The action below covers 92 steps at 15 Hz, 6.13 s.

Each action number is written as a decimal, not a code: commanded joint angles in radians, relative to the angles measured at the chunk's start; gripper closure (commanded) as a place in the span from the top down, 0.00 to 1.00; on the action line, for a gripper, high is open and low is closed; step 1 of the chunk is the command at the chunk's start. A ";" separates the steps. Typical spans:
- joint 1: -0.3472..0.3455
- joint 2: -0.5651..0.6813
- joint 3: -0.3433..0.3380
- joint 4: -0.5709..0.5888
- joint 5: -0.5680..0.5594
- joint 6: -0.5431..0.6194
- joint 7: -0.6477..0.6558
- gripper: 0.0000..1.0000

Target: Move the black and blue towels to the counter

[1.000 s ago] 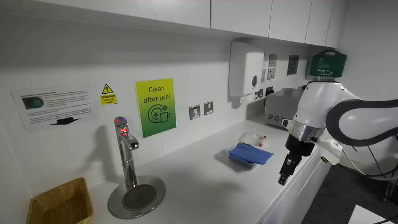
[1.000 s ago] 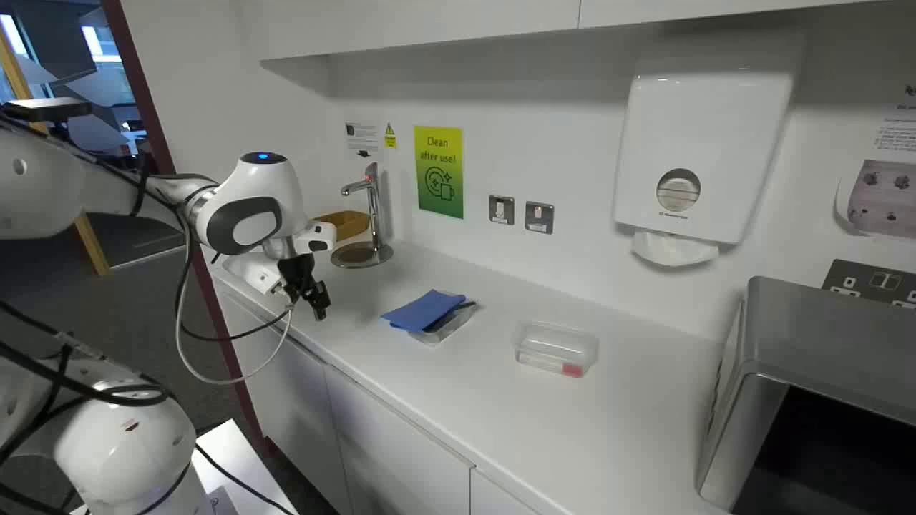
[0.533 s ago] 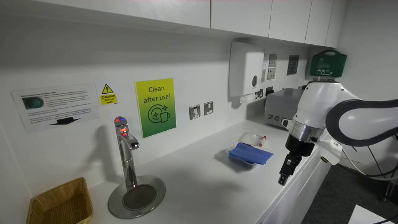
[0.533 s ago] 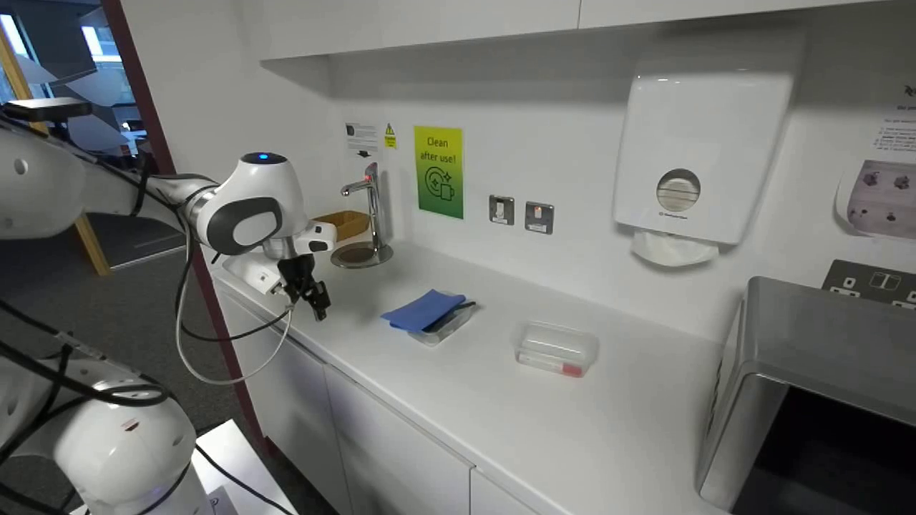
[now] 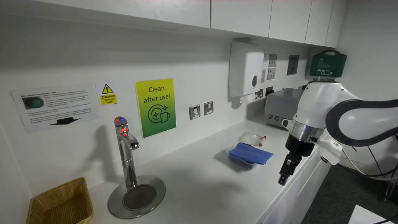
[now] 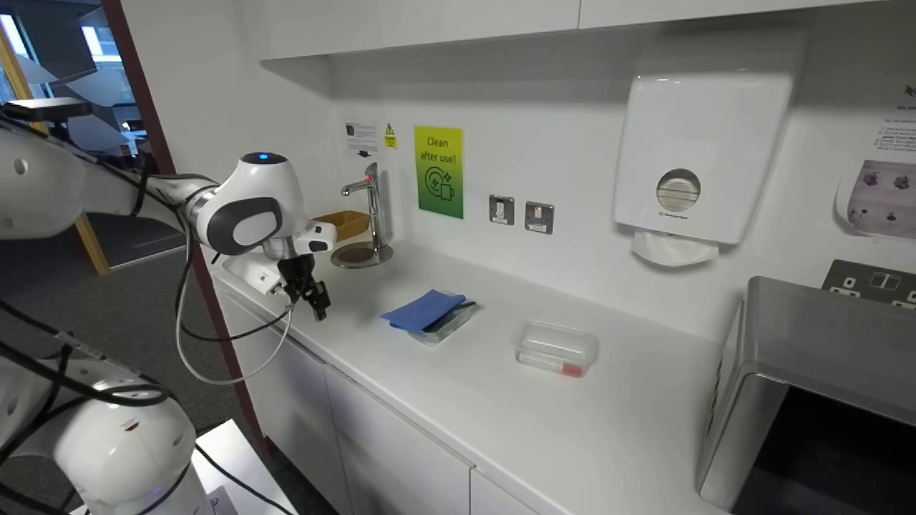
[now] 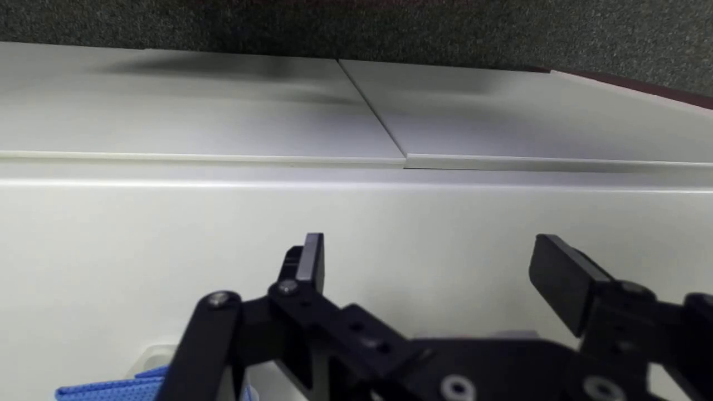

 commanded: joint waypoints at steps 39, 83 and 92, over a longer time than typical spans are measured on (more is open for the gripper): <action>-0.509 0.248 0.274 0.004 -0.340 0.646 1.079 1.00; -0.868 0.357 0.593 0.004 -0.360 0.914 1.112 0.00; -0.869 0.151 0.594 0.030 -0.353 1.005 1.114 0.00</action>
